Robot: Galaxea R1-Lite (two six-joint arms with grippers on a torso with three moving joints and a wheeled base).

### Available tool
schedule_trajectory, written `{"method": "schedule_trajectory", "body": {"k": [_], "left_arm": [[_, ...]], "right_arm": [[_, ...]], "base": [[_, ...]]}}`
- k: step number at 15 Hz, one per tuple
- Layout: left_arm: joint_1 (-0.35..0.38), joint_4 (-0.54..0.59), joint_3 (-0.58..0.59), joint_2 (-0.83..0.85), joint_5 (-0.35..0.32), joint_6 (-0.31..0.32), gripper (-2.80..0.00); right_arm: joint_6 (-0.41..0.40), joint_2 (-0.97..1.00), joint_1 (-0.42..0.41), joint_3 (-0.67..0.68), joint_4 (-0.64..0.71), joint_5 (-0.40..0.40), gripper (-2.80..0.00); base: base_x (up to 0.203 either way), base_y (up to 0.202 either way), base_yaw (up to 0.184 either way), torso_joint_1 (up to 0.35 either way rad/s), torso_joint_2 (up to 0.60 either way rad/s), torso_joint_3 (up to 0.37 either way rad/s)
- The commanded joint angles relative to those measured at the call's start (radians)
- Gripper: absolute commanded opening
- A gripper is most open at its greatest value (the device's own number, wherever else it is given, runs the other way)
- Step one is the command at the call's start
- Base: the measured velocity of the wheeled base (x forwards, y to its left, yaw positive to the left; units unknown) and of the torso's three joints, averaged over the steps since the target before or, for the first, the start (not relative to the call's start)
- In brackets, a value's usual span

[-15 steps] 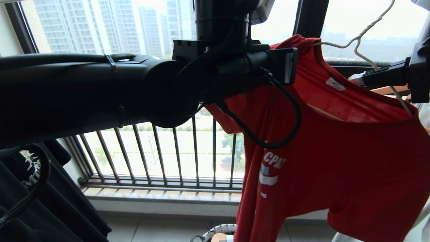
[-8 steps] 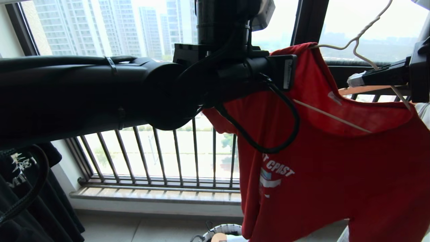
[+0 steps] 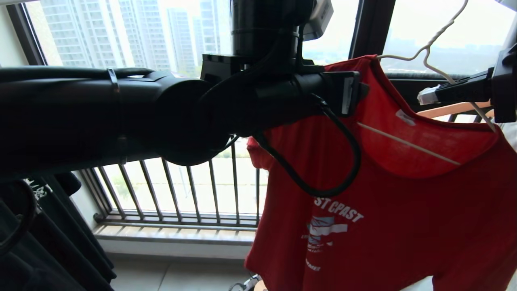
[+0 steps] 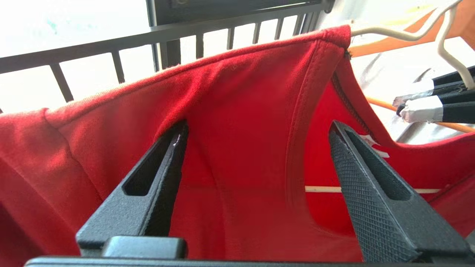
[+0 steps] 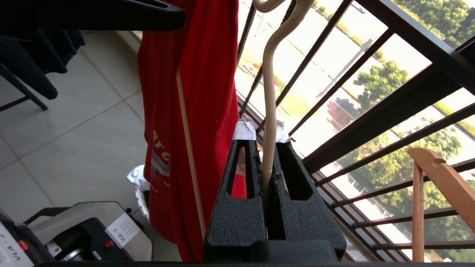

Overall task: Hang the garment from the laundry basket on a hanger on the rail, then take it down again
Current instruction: Take the clothes off the clothes rack

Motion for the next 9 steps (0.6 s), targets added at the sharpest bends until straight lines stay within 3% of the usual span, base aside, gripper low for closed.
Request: {"method": "schedule_trajectory", "body": {"k": [1, 4, 5, 9], "left_arm": [[0.001, -0.001, -0.026, 0.013, 0.001, -0.001, 0.0], [0.001, 0.004, -0.044, 0.027, 0.004, 0.001, 0.0], [0.001, 0.006, -0.048, 0.032, 0.02, 0.002, -2.8], [0.003, -0.003, -0.057, 0.058, 0.057, 0.027, -2.8]], "right_arm": [[-0.003, -0.002, 0.001, 0.0, 0.004, 0.004, -2.8], [-0.003, -0.005, 0.001, 0.002, 0.006, 0.002, -2.8], [-0.003, -0.008, 0.001, 0.002, 0.006, 0.004, -2.8], [-0.003, -0.013, 0.001, 0.002, 0.006, 0.004, -2.8]], "base": [[0.0, 0.0, 0.0, 0.0, 0.0, 0.0], [0.0, 0.0, 0.0, 0.0, 0.0, 0.0], [0.0, 0.0, 0.0, 0.0, 0.0, 0.0], [0.0, 0.0, 0.0, 0.0, 0.0, 0.0]]}}
